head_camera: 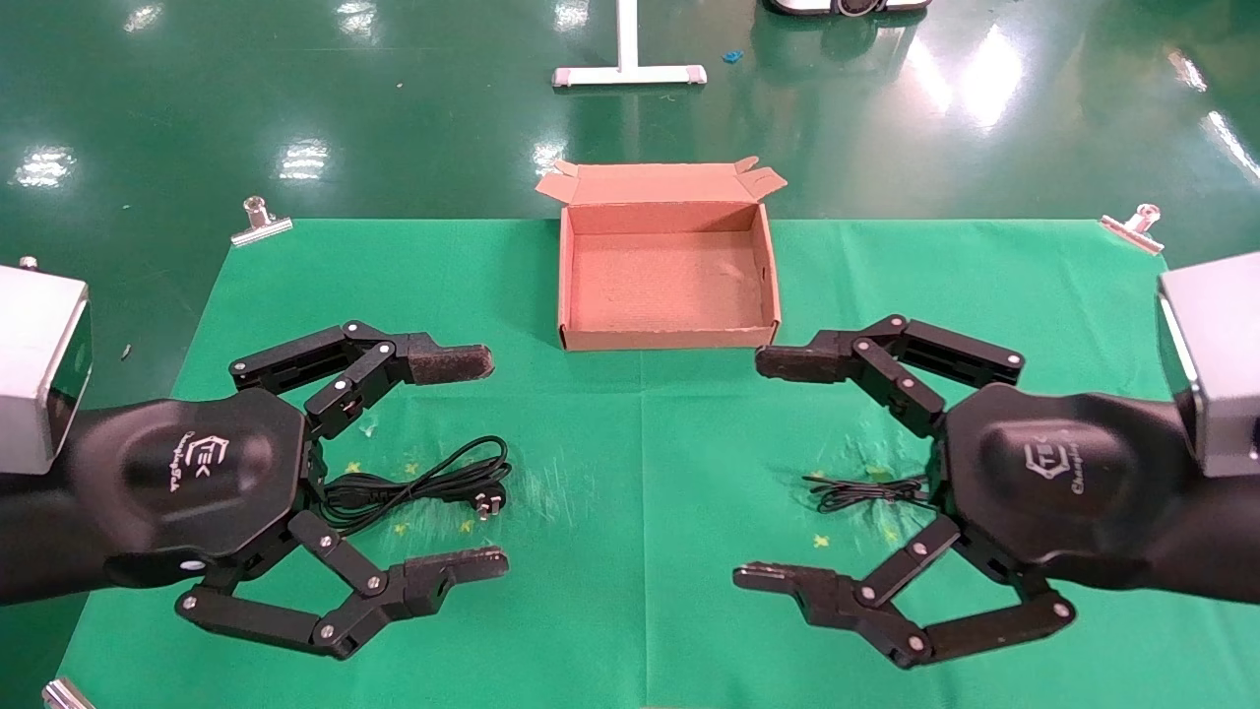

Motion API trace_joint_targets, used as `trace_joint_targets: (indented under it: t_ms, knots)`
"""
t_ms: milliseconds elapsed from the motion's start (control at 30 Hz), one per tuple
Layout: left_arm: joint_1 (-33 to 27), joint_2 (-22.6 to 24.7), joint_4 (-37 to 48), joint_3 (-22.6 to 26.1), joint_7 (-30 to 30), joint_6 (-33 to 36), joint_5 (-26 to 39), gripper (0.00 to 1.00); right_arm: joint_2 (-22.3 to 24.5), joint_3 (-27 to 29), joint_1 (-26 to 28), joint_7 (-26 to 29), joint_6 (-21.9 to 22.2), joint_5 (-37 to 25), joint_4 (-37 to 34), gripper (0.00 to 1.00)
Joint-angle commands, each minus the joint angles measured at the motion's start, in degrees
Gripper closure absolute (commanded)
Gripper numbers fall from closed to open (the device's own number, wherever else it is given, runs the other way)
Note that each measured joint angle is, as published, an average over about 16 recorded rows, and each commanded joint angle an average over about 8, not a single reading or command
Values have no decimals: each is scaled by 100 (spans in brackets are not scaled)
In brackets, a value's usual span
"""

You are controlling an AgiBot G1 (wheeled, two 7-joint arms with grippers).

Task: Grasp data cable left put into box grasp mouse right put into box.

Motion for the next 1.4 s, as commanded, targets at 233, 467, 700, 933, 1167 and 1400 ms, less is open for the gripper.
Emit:
trace_joint_targets:
  t_ms: [233, 467, 700, 933, 1167, 1400]
  knots:
    - [0, 0, 0, 0, 0, 0, 0, 0, 0, 0, 0, 0, 0, 0, 0, 0]
    - [0, 0, 0, 0, 0, 0, 0, 0, 0, 0, 0, 0, 0, 0, 0, 0]
    - [0, 0, 0, 0, 0, 0, 0, 0, 0, 0, 0, 0, 0, 0, 0, 0]
    - [0, 0, 0, 0, 0, 0, 0, 0, 0, 0, 0, 0, 0, 0, 0, 0]
    - [0, 0, 0, 0, 0, 0, 0, 0, 0, 0, 0, 0, 0, 0, 0, 0]
    - [3, -1, -1, -3, 4, 2, -6, 0, 6, 1, 2, -7, -1, -9, 5, 0]
